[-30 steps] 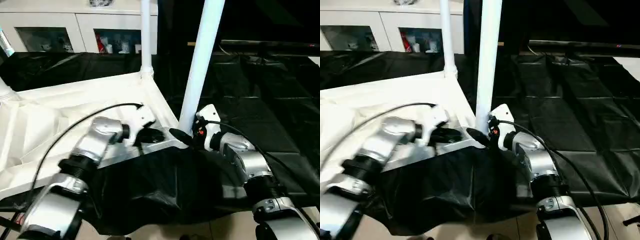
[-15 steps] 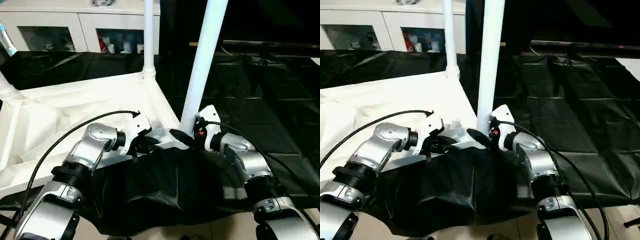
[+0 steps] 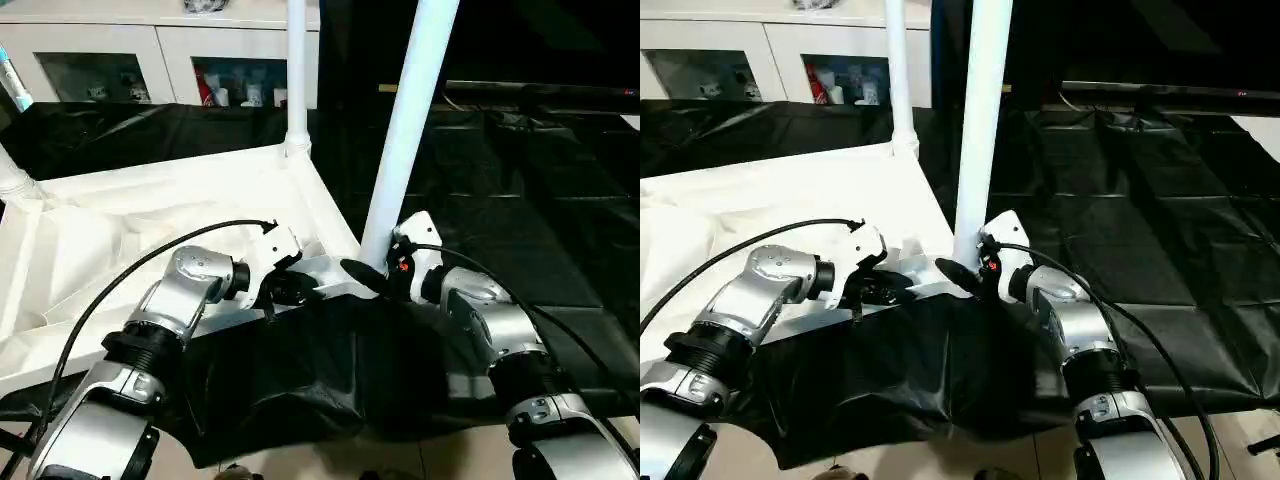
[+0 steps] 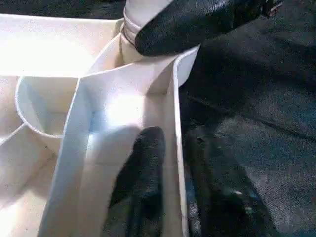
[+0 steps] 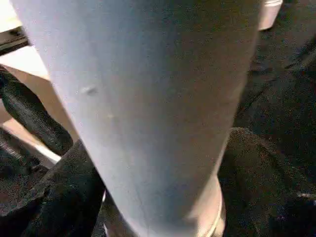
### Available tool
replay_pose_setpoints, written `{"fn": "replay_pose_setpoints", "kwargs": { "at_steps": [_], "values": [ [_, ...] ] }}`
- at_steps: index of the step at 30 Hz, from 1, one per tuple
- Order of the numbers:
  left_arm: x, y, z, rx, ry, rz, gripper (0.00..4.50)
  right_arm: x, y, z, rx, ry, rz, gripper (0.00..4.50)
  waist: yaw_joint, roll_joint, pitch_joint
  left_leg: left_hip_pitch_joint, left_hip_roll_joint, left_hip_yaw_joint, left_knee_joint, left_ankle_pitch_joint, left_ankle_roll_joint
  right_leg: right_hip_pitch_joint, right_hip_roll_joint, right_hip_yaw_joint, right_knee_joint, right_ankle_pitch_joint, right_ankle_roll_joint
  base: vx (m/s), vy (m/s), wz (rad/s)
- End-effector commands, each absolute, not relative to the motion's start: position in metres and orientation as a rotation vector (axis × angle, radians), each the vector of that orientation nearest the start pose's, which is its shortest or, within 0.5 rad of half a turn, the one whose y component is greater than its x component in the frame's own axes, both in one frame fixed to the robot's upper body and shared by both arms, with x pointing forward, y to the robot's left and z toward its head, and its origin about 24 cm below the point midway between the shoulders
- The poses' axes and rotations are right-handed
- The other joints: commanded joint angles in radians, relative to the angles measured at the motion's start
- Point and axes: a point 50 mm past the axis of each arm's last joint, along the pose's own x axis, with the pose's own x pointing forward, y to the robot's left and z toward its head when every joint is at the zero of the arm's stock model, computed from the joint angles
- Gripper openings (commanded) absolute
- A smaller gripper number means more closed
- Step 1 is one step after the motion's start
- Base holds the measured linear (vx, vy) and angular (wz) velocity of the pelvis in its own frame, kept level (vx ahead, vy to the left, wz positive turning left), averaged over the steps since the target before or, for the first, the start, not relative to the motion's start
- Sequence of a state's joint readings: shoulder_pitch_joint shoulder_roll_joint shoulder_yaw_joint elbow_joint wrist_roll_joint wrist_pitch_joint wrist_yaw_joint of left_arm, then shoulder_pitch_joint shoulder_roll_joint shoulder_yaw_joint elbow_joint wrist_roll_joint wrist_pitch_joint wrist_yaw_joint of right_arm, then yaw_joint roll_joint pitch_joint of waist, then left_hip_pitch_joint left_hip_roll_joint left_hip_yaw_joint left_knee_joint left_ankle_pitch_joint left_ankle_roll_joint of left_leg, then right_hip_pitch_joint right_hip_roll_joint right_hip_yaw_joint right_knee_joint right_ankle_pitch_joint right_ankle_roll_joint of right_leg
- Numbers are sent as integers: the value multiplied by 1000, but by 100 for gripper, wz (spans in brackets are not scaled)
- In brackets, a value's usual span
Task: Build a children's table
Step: Rotate leg to tighten
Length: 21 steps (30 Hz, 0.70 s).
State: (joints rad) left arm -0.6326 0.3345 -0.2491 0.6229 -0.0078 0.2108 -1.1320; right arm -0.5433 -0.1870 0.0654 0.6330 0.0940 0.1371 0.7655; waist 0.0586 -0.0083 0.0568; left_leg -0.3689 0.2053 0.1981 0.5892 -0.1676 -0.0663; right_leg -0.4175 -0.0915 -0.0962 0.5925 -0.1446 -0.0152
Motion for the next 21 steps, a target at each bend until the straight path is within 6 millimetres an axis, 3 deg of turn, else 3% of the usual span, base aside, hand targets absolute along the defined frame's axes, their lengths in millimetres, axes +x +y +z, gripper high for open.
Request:
{"fn": "replay_pose_setpoints", "kwargs": {
  "at_steps": [1, 2, 5, 7, 12, 13, 19, 21],
  "values": [
    [328, 132, 56, 286, 475, -1227, 63, 332, -129, 45, -91, 272, 840, 384, 1, 5, -70, 15, 27, -18, -72, -303, 11, 54, -56, 50, -76, -342, -191, 0, 0, 0],
    [327, 132, 56, 274, 479, -1236, 46, 331, -131, 45, -87, 278, 855, 410, 1, 4, -71, 14, 26, -17, -72, -299, 12, 55, -56, 51, -76, -338, -192, 0, 0, 0],
    [324, 131, 54, 256, 490, -1254, 39, 329, -137, 47, -97, 286, 892, 417, 3, 2, -71, 13, 26, -16, -70, -286, 23, 57, -56, 51, -73, -320, -199, 0, 0, 0],
    [321, 132, 52, 256, 499, -1279, 9, 328, -143, 50, -102, 292, 917, 443, 4, -2, -71, 11, 26, -15, -68, -281, 31, 58, -56, 50, -74, -327, -196, 0, 0, 0],
    [314, 131, 49, 264, 504, -1338, 9, 325, -154, 55, -157, 302, 977, 443, 9, -2, -70, 13, 29, -16, -69, -282, 36, 56, -57, 49, -76, -356, -188, 0, 0, 0],
    [312, 131, 49, 281, 500, -1359, 9, 322, -155, 56, -164, 306, 1017, 443, 10, -6, -68, 12, 30, -16, -69, -283, 38, 56, -57, 50, -77, -362, -183, 0, 0, 0],
    [303, 132, 48, 363, 516, -1453, 9, 308, -157, 58, -190, 365, 1204, 443, 22, -5, -67, 16, 33, -15, -70, -299, 39, 51, -57, 50, -80, -409, -165, 0, 0, 0],
    [301, 133, 48, 384, 529, -1467, 0, 304, -158, 57, -206, 392, 1240, 418, 28, -6, -66, 17, 33, -15, -70, -296, 37, 50, -57, 51, -80, -417, -162, 0, 0, 0]
  ]
}}
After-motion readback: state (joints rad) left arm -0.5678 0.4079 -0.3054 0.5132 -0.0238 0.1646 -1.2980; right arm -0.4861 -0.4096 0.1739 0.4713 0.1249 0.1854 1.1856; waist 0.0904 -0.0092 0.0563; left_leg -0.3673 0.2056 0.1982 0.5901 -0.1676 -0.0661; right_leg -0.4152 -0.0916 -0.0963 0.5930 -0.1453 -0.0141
